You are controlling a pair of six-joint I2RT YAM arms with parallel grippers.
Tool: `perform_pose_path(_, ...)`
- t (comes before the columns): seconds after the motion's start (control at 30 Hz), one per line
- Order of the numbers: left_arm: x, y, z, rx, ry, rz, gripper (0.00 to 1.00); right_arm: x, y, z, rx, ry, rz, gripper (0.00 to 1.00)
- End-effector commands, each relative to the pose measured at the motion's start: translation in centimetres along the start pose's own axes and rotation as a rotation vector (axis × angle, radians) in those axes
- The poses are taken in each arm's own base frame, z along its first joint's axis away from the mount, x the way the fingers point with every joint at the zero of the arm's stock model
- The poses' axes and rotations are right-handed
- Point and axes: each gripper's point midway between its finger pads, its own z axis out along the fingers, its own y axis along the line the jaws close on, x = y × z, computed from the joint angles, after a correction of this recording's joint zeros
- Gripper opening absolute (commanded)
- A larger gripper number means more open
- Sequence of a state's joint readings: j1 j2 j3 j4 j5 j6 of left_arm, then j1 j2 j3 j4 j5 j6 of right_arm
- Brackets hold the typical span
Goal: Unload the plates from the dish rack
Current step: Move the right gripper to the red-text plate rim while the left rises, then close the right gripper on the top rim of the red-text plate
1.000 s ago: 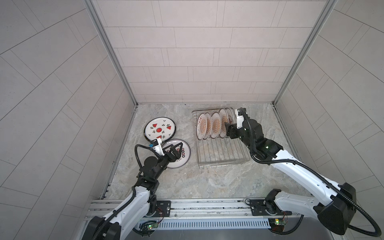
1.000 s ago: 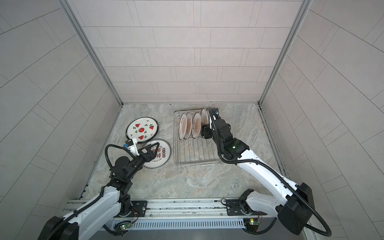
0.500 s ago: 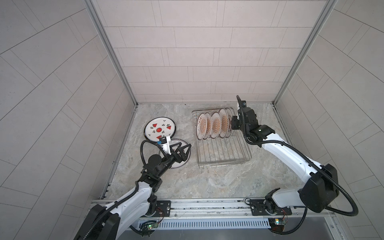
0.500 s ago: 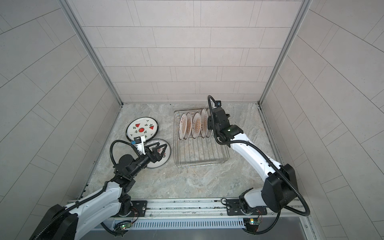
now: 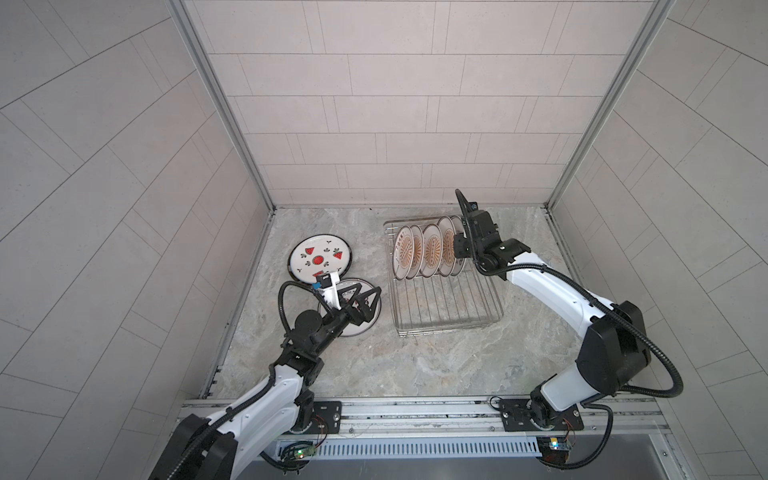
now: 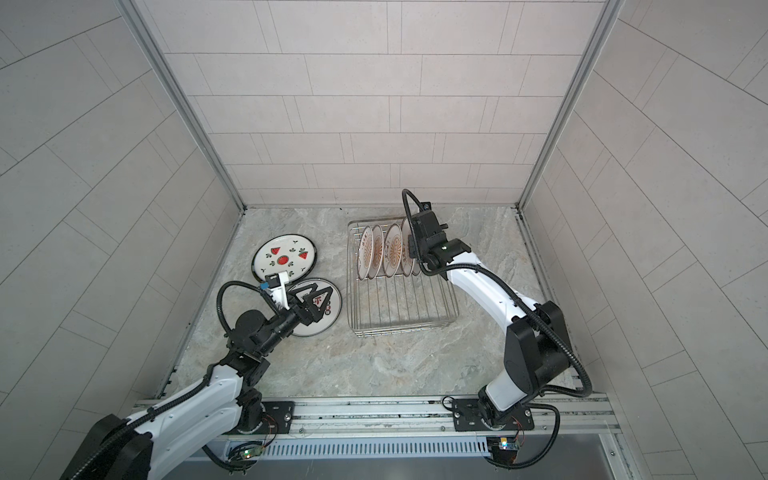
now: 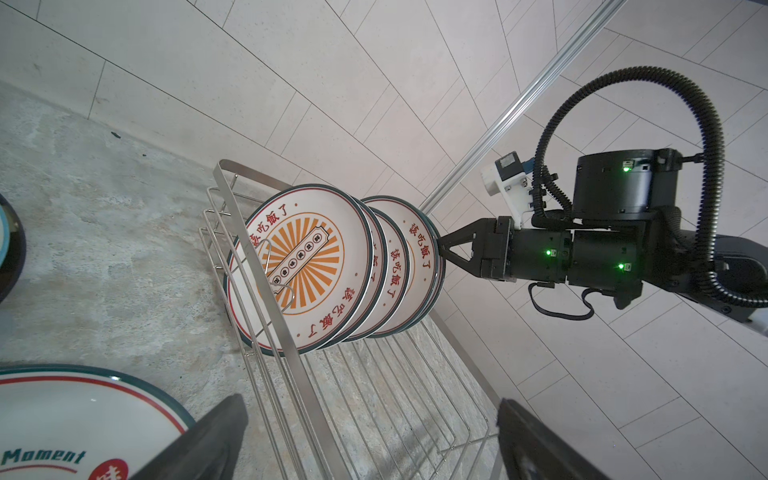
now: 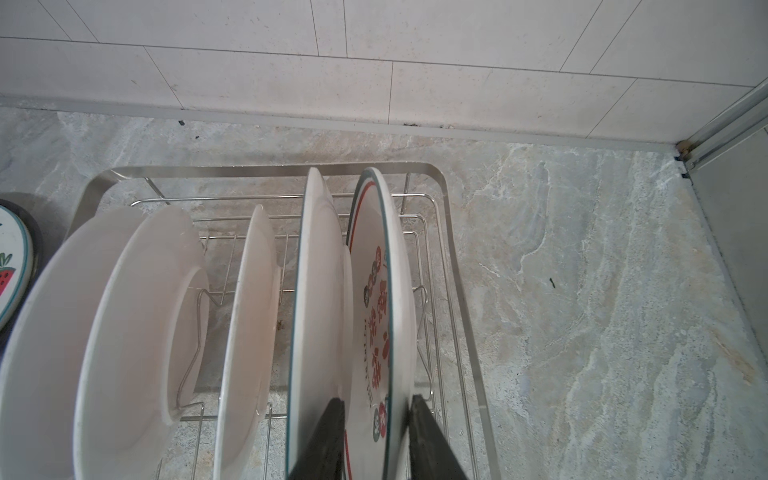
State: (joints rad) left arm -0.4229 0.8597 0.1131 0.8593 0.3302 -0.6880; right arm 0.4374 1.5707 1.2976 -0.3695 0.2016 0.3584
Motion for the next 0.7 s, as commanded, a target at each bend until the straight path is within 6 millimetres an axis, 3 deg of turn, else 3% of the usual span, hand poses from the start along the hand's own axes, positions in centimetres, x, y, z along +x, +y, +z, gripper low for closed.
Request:
perform_pose_path(0.0, -0.8, -0.5, 0.3, 0.011, -0.023, 0.010, 1.00, -0.2, 0.0, 0.4, 0.006, 0.012, 0.006, 0.26)
perform_pose_path(0.27, -0.5, -0.4, 0.7, 0.007, -0.011, 0.004, 1.00, 0.5, 0.0, 2.3, 0.037, 0.038, 0.001, 0.26)
perform_pose_path(0.67, -0.1, 0.4, 0.9, -0.024, 0.001, -0.017, 1.00, 0.8, -0.2, 3.4, 0.068, 0.022, 0.028, 0.21)
